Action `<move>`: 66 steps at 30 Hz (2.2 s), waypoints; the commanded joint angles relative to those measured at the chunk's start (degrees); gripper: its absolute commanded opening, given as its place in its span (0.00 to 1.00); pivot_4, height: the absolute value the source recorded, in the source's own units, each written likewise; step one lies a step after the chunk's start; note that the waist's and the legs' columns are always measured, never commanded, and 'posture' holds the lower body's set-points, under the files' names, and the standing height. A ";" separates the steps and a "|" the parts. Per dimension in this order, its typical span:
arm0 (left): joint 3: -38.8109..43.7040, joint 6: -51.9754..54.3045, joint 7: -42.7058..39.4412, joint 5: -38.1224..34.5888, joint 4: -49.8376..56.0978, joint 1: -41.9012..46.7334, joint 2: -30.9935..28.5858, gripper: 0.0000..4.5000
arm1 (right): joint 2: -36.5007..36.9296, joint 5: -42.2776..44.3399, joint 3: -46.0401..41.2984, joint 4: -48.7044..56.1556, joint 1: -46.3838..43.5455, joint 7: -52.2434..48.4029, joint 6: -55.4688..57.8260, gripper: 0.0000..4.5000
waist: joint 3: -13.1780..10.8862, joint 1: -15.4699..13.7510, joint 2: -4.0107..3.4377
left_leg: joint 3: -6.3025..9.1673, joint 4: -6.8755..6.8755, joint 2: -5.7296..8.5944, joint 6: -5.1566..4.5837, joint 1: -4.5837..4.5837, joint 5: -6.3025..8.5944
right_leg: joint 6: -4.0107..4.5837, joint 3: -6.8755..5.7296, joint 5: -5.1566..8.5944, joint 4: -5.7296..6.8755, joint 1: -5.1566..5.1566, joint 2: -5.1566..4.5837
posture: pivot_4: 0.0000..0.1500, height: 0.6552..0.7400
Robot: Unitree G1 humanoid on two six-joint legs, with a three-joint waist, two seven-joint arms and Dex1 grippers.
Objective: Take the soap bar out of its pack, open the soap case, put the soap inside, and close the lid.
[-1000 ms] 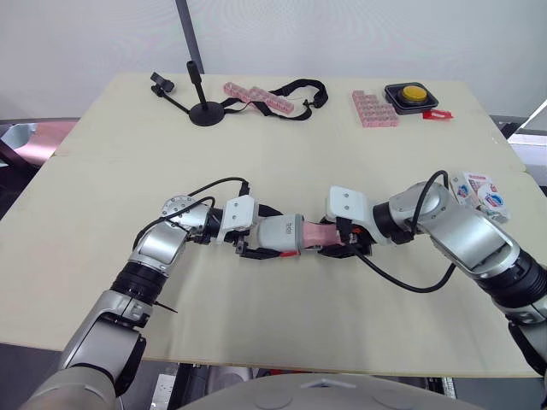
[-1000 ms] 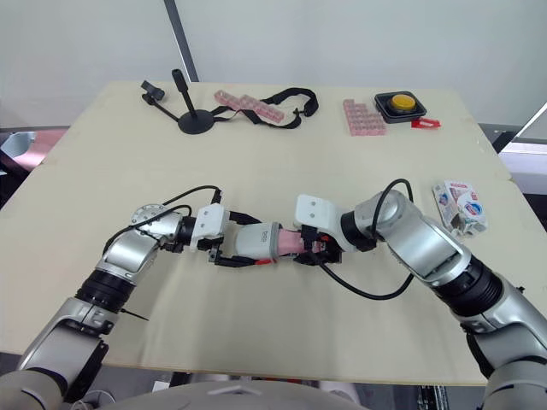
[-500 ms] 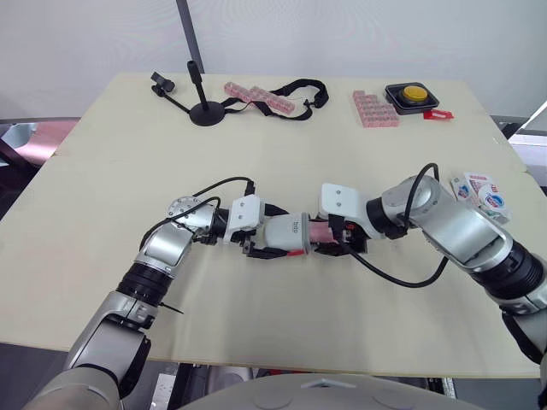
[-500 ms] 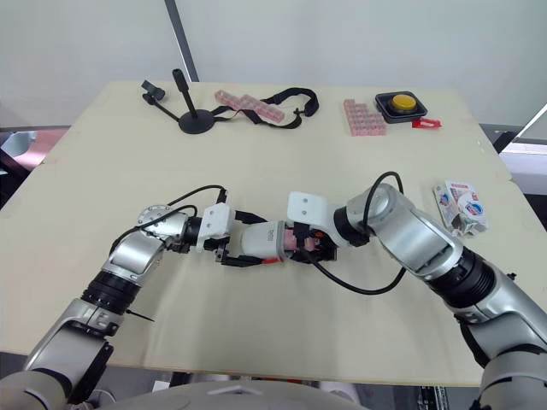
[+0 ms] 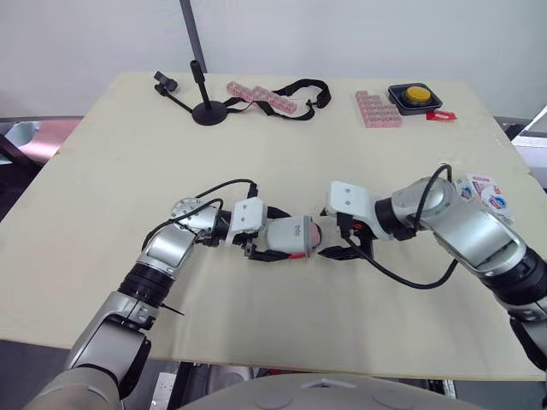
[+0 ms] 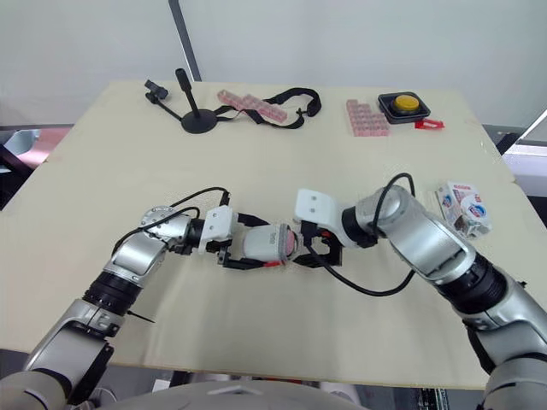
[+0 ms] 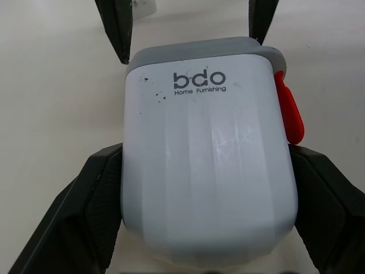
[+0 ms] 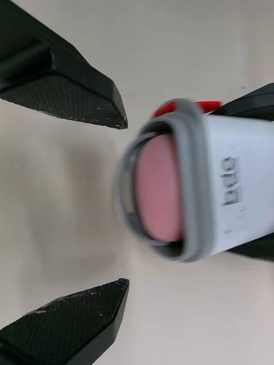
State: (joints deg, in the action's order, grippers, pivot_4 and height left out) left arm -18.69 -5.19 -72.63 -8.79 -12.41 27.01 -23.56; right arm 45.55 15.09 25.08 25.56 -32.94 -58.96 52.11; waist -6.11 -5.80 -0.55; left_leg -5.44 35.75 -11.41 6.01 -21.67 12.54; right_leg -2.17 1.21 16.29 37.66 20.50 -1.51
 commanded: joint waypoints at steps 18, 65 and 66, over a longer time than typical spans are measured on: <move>1.50 -0.96 -0.47 -1.26 0.90 1.98 -0.66 0.78 | 0.67 0.56 -12.61 -8.53 16.08 -4.76 -29.88 0.00 | 0.00 -0.13 0.00 | 0.00 0.00 0.00 -0.04 -0.04 0.02 | 0.00 -0.02 0.00 -0.05 0.00 0.01 | 1.00 0.99; 3.61 -12.45 3.78 -0.78 -0.36 -0.72 -0.99 0.78 | -0.24 24.46 -28.60 -2.39 25.04 0.46 5.46 0.55 | -0.01 0.57 -0.01 | 0.01 -0.03 0.00 -0.07 -0.03 0.05 | -0.01 -0.05 0.00 -0.27 -0.01 0.00 | 1.00 0.99; 3.48 -12.74 3.80 -0.77 -0.28 -0.93 -1.07 0.78 | -0.72 26.90 -29.54 -1.98 25.00 2.36 10.34 0.61 | -0.01 0.50 -0.01 | 0.01 -0.03 0.00 -0.07 0.00 0.05 | -0.01 -0.04 0.00 -0.29 -0.02 0.00 | 1.00 0.99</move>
State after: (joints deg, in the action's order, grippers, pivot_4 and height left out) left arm -16.63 -16.31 -69.20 -8.92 -13.29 26.25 -24.29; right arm 45.01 37.06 -1.71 21.58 -8.10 -58.98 55.36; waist -6.13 -5.30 -0.55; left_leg -5.43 35.71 -11.42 5.94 -21.65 12.59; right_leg -2.17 1.17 16.29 37.37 20.46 -1.50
